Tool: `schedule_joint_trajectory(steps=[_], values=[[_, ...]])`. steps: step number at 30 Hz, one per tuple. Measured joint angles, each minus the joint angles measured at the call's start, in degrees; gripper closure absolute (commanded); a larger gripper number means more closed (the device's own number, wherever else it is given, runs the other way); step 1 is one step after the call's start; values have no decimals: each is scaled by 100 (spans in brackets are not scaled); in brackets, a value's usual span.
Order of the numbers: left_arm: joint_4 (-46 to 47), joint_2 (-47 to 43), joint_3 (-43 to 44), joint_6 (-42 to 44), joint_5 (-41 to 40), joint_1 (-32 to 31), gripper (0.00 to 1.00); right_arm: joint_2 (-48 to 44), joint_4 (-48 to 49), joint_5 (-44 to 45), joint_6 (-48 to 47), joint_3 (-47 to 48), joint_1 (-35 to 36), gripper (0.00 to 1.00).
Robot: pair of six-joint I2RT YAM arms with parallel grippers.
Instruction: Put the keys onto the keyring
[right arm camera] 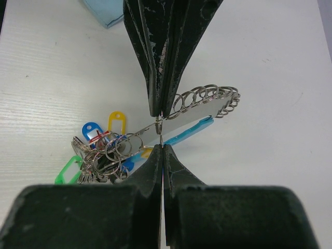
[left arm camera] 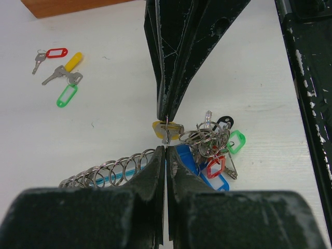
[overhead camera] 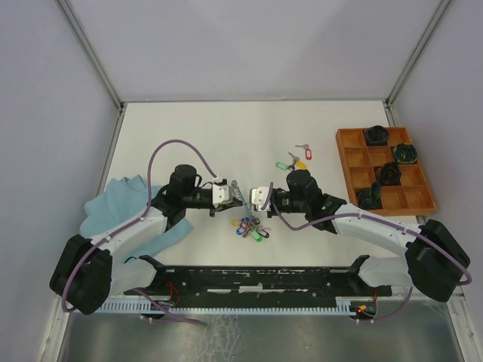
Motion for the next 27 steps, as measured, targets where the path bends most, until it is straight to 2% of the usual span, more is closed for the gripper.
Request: schedule_joint_trajectory(steps=[27], values=[[-2,26,17,0,-2,0,97,-155,-7,0,4,0,0,99]])
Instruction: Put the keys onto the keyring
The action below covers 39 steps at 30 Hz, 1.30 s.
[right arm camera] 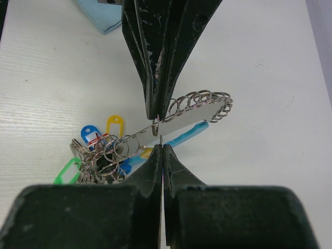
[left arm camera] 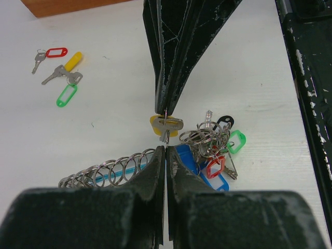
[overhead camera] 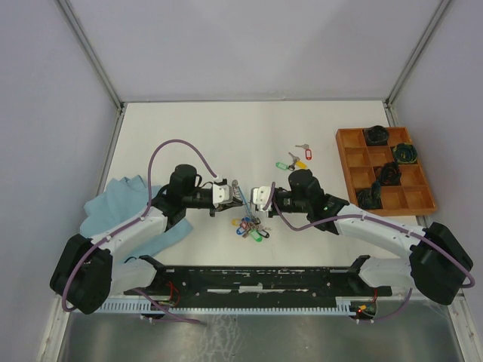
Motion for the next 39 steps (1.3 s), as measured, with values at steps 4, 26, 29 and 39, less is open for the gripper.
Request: schedule_joint_trajectory(steps=[4,26,29,39], values=[[0,0,0,0,2,0,97,-2,-4,-7,0,0,0,99],[0,0,0,0,4,0,97,39,-81,-98,2,0,9,99],[0,0,0,0,4,0,97,42,-59,-92,4,0,9,99],[-4,0,0,0,7,0,97,42,11,-85,4,0,9,99]])
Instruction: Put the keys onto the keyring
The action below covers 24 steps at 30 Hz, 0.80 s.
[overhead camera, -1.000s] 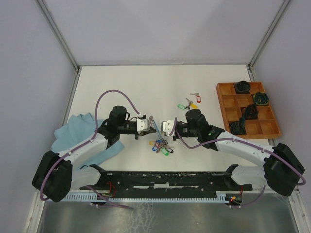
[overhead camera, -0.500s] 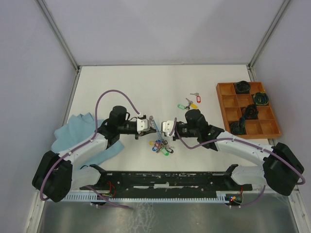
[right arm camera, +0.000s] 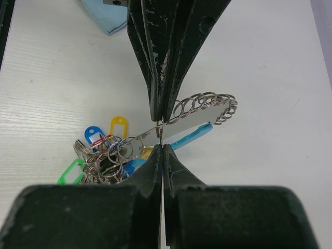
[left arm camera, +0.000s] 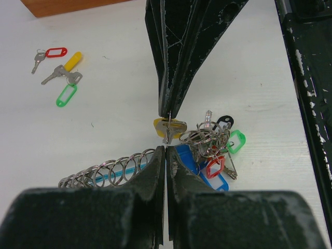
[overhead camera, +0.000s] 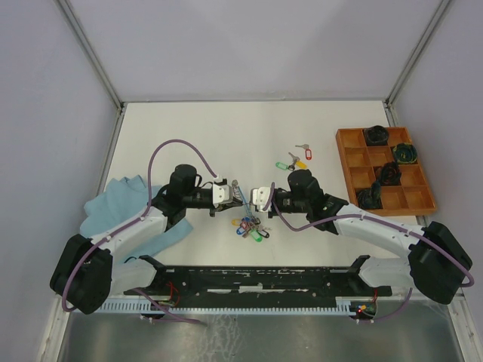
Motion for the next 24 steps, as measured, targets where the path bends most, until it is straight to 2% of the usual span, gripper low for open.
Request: schedule_joint_trajectory(steps=[24], values=[[-125,0,31,0,7,9,97,179,15,33,2,2,83,99]])
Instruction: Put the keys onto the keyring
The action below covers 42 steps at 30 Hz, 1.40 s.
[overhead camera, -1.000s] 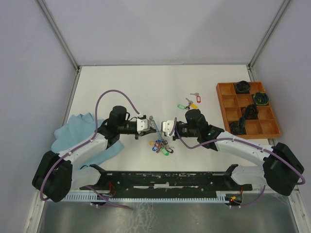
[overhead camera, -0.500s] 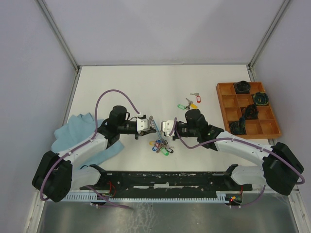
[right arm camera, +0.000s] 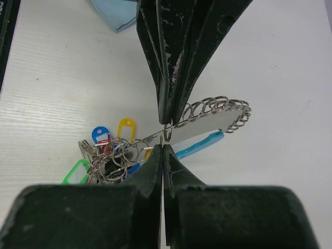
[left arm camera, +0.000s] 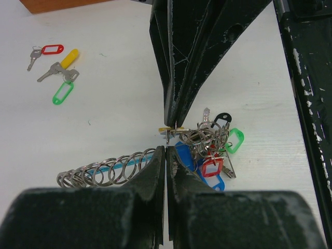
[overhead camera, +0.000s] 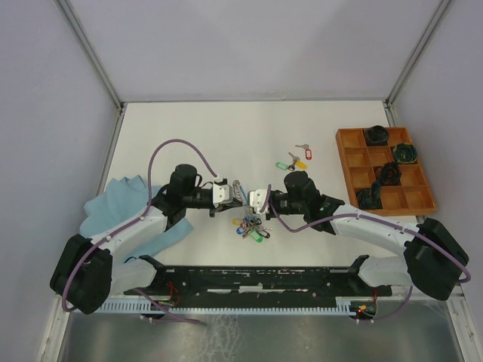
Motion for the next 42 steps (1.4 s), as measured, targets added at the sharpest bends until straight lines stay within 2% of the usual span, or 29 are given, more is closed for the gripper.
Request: schedule_joint_trajectory(steps=[42], values=[[-17,0,9,0,-4,0,97,-138,-57,337,-33,0,94,99]])
